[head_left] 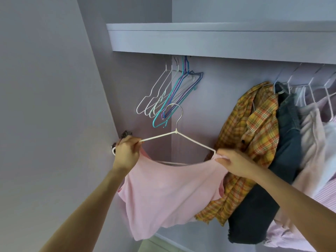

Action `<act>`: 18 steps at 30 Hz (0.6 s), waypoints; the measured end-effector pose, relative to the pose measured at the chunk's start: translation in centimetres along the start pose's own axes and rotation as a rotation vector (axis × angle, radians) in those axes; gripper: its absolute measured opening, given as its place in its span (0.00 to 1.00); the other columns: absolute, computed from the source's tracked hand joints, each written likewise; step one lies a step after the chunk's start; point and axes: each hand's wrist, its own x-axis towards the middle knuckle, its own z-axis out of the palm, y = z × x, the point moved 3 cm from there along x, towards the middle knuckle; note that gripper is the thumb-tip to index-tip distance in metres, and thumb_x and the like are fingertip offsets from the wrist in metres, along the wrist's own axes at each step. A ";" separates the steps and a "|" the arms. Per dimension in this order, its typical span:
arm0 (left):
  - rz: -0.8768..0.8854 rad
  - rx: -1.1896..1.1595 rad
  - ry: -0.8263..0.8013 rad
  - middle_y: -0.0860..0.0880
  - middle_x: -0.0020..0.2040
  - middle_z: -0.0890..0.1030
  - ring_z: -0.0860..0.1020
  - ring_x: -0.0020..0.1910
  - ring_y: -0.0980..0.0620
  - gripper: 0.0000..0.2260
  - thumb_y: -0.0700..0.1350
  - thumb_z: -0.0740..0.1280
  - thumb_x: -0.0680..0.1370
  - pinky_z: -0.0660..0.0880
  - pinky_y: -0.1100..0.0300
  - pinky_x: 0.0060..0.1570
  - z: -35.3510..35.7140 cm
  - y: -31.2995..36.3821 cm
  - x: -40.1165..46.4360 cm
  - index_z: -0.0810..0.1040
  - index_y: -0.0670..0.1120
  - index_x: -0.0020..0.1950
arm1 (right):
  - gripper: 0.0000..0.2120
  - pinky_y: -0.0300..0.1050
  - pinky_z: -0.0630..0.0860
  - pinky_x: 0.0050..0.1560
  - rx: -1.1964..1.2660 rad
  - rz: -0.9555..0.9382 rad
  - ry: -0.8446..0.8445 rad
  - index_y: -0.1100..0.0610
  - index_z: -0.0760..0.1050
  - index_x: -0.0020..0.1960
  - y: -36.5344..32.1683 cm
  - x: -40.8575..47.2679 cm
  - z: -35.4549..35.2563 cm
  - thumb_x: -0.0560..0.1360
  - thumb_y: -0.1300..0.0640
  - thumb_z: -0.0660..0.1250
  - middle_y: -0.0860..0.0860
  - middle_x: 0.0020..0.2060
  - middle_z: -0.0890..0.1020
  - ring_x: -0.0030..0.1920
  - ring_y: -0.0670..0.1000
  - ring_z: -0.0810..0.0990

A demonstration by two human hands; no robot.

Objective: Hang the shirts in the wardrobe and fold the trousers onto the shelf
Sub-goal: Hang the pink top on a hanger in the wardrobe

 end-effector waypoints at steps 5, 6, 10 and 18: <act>-0.079 0.052 -0.183 0.42 0.63 0.73 0.70 0.63 0.40 0.19 0.37 0.63 0.76 0.66 0.48 0.64 3.6 2.0 1.3 0.74 0.46 0.66 | 0.10 0.39 0.65 0.37 0.211 0.150 -0.054 0.62 0.71 0.40 1.6 -2.8 1.2 0.78 0.59 0.60 0.53 0.33 0.73 0.37 0.49 0.73; -0.078 0.037 -0.187 0.42 0.65 0.71 0.69 0.65 0.40 0.20 0.38 0.63 0.76 0.65 0.47 0.64 4.0 2.7 1.5 0.71 0.46 0.68 | 0.10 0.40 0.66 0.38 0.237 0.210 -0.028 0.63 0.72 0.40 2.0 -3.2 1.1 0.78 0.60 0.60 0.54 0.33 0.74 0.38 0.49 0.73; -0.013 0.006 -0.126 0.42 0.65 0.69 0.66 0.64 0.39 0.20 0.39 0.63 0.77 0.63 0.47 0.63 5.0 6.2 2.8 0.69 0.44 0.69 | 0.11 0.44 0.69 0.43 0.329 0.449 0.123 0.64 0.76 0.47 2.7 -3.8 -0.1 0.79 0.59 0.57 0.55 0.39 0.77 0.43 0.53 0.76; 0.362 0.028 0.126 0.36 0.64 0.71 0.69 0.61 0.33 0.21 0.33 0.66 0.70 0.67 0.42 0.56 3.1 15.7 5.9 0.73 0.38 0.63 | 0.12 0.48 0.74 0.48 0.576 0.554 0.372 0.60 0.71 0.56 -0.5 -0.9 -4.5 0.81 0.55 0.53 0.56 0.46 0.77 0.49 0.56 0.77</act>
